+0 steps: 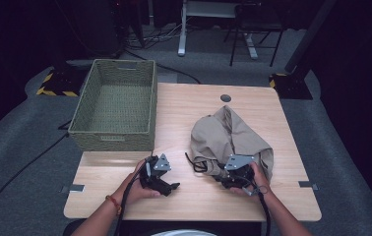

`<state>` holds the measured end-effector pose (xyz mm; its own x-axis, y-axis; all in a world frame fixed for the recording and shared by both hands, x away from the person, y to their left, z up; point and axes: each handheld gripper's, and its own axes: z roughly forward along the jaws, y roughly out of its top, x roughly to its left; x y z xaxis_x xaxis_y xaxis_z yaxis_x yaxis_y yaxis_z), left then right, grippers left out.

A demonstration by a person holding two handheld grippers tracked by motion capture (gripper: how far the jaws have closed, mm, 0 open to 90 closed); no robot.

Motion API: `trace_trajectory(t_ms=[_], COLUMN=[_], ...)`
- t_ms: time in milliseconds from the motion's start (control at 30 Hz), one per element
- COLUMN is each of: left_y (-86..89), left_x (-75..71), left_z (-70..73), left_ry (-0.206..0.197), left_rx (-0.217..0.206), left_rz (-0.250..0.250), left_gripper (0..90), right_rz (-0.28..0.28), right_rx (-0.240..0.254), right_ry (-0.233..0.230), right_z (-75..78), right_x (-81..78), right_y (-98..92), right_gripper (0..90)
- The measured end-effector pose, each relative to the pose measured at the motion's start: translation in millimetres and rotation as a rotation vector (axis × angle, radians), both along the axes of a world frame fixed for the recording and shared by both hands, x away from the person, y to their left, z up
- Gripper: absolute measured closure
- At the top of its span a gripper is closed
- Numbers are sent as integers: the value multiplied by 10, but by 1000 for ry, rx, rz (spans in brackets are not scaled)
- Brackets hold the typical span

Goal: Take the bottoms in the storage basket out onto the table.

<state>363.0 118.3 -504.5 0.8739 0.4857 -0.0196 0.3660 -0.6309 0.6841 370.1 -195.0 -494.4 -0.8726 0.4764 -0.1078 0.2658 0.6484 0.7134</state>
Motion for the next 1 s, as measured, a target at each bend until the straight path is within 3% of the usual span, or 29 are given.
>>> trace_trajectory(t_ms=[200, 367, 633, 867, 1000], left_y=[0, -1, -3, -4, -3], left_x=[0, 2, 2, 4, 4], left_z=[0, 0, 0, 0, 1], left_ry=[0, 1, 3, 0, 1], left_rx=[0, 1, 0, -1, 0], left_rz=[0, 0, 1, -1, -3], left_gripper=[108, 107, 107, 107, 107], right_rz=[23, 68, 146, 196, 223], right_rx=[18, 60, 194, 205, 250], right_ry=[-1, -18, -93, -137, -148], right_z=[51, 186, 703, 1036, 1233], right_x=[-14, -61, -245, -304, -326], right_y=[-22, -68, -136, -78, -59], right_gripper=[686, 722, 738, 740, 739])
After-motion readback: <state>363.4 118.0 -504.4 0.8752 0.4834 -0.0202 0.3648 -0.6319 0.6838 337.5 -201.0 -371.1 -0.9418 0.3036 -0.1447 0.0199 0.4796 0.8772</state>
